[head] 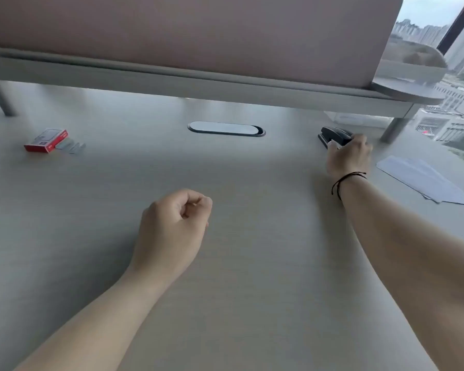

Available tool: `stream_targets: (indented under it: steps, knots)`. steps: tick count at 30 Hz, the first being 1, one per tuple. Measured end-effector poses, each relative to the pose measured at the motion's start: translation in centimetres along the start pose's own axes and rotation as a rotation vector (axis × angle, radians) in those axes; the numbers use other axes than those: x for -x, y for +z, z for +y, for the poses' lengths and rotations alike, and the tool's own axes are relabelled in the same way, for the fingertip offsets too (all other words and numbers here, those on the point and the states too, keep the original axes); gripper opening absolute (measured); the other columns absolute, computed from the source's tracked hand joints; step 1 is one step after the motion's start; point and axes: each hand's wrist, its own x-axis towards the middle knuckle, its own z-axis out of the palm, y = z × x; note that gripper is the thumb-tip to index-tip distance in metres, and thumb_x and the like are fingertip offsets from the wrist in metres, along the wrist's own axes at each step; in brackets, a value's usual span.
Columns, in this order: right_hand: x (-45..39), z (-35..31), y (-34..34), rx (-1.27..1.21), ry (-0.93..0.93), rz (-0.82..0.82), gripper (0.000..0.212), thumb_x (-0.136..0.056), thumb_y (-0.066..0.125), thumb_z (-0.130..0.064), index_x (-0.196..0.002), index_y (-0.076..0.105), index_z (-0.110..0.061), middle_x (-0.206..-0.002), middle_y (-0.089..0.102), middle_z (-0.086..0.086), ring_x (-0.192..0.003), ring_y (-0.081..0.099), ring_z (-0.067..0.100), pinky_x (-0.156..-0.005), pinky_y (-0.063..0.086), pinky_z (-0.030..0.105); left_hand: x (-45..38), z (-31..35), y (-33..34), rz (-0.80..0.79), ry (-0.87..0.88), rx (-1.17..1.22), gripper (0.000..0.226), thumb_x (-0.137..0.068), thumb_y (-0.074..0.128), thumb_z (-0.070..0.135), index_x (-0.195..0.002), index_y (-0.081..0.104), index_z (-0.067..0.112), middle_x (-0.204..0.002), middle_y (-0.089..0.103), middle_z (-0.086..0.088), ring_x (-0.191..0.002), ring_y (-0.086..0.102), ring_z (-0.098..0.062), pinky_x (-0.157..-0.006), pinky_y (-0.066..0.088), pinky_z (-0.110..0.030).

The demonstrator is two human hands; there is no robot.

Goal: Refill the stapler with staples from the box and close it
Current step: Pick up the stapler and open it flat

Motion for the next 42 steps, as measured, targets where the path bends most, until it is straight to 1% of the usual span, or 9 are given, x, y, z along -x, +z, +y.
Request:
stream_targets:
  steps: [14, 24, 26, 30, 34, 35, 38, 40, 42]
  knots:
    - [-0.1, 0.4, -0.3, -0.133, 0.073, 0.092, 0.033, -0.090, 0.061, -0.029, -0.118, 0.055, -0.011, -0.121, 0.068, 0.014, -0.114, 0.062, 0.037, -0.095, 0.048, 0.042, -0.3, -0.8, 0.1, -0.006, -0.001, 0.070, 0.017, -0.089, 0.063, 0.030, -0.074, 0.069, 0.024, -0.067, 0.072, 0.005, -0.054, 0.060, -0.014, -0.057, 0.046, -0.029]
    - [11.0, 0.0, -6.1, -0.401, -0.002, 0.051, 0.024, -0.088, 0.068, -0.029, -0.108, 0.063, -0.016, -0.097, 0.066, -0.005, -0.103, 0.066, 0.024, -0.088, 0.049, 0.034, 0.1, 0.1, -0.5, -0.022, -0.007, 0.093, 0.015, -0.089, 0.063, 0.029, -0.080, 0.071, 0.020, -0.072, 0.072, 0.001, -0.063, 0.063, -0.020, -0.067, 0.053, -0.035]
    - [14.1, -0.2, -7.8, -0.455, -0.040, 0.001, 0.018, -0.088, 0.069, -0.029, -0.103, 0.062, -0.021, -0.095, 0.065, -0.009, -0.093, 0.066, 0.020, -0.083, 0.051, 0.032, 0.1, 0.2, -0.8, -0.023, -0.010, 0.113, 0.015, -0.088, 0.063, 0.032, -0.080, 0.071, 0.021, -0.073, 0.071, 0.002, -0.065, 0.064, -0.021, -0.071, 0.056, -0.041]
    - [19.8, 0.0, -10.4, -0.557, -0.138, -0.234, 0.016, -0.083, 0.073, -0.033, -0.087, 0.057, -0.036, -0.097, 0.073, -0.006, -0.076, 0.073, 0.021, -0.073, 0.061, 0.052, 0.4, 0.3, -1.4, -0.020, -0.038, 0.235, 0.017, -0.081, 0.062, 0.043, -0.084, 0.069, 0.028, -0.080, 0.070, 0.006, -0.076, 0.066, -0.020, -0.084, 0.057, -0.049]
    - [25.1, 1.2, -12.7, -0.546, -0.259, -0.468, 0.020, -0.084, 0.076, -0.026, -0.088, 0.060, -0.039, -0.098, 0.073, -0.009, -0.078, 0.076, 0.019, -0.072, 0.062, 0.051, 1.3, 0.6, -2.4, -0.117, -0.062, 0.306, 0.049, -0.083, 0.057, 0.054, -0.120, 0.061, 0.023, -0.119, 0.067, 0.001, -0.110, 0.064, -0.023, -0.102, 0.051, -0.046]
    - [26.1, 1.5, -13.2, -0.544, -0.285, -0.527, 0.021, -0.084, 0.076, -0.025, -0.089, 0.061, -0.039, -0.099, 0.073, -0.008, -0.079, 0.076, 0.018, -0.072, 0.062, 0.051, 1.7, 0.7, -2.7, -0.154, -0.056, 0.302, 0.052, -0.086, 0.055, 0.054, -0.124, 0.060, 0.020, -0.125, 0.066, -0.002, -0.110, 0.064, -0.020, -0.101, 0.050, -0.041]
    - [28.0, 2.4, -14.5, -0.528, -0.352, -0.672, 0.024, -0.083, 0.076, -0.021, -0.092, 0.062, -0.038, -0.098, 0.074, -0.013, -0.076, 0.075, 0.010, -0.072, 0.063, 0.045, 3.9, 1.1, -4.0, -0.303, -0.042, 0.340, 0.055, -0.080, 0.056, 0.057, -0.112, 0.069, 0.015, -0.115, 0.072, -0.006, -0.090, 0.064, -0.017, -0.086, 0.048, -0.031]
    - [28.5, 2.7, -15.1, -0.533, -0.390, -0.734, 0.023, -0.084, 0.076, -0.020, -0.091, 0.062, -0.036, -0.099, 0.073, -0.015, -0.074, 0.074, 0.011, -0.070, 0.061, 0.041, 5.9, 1.1, -5.0, -0.438, -0.006, 0.321, 0.050, -0.074, 0.060, 0.059, -0.101, 0.073, 0.019, -0.099, 0.076, -0.002, -0.086, 0.066, -0.017, -0.087, 0.048, -0.033]
    - [29.0, 2.9, -15.5, -0.542, -0.418, -0.775, 0.020, -0.084, 0.076, -0.021, -0.090, 0.062, -0.034, -0.101, 0.073, -0.009, -0.077, 0.076, 0.017, -0.069, 0.058, 0.047, 7.8, 0.9, -5.9, -0.535, 0.044, 0.223, 0.041, -0.077, 0.066, 0.052, -0.102, 0.074, 0.020, -0.097, 0.078, -0.001, -0.090, 0.071, -0.017, -0.091, 0.050, -0.029]
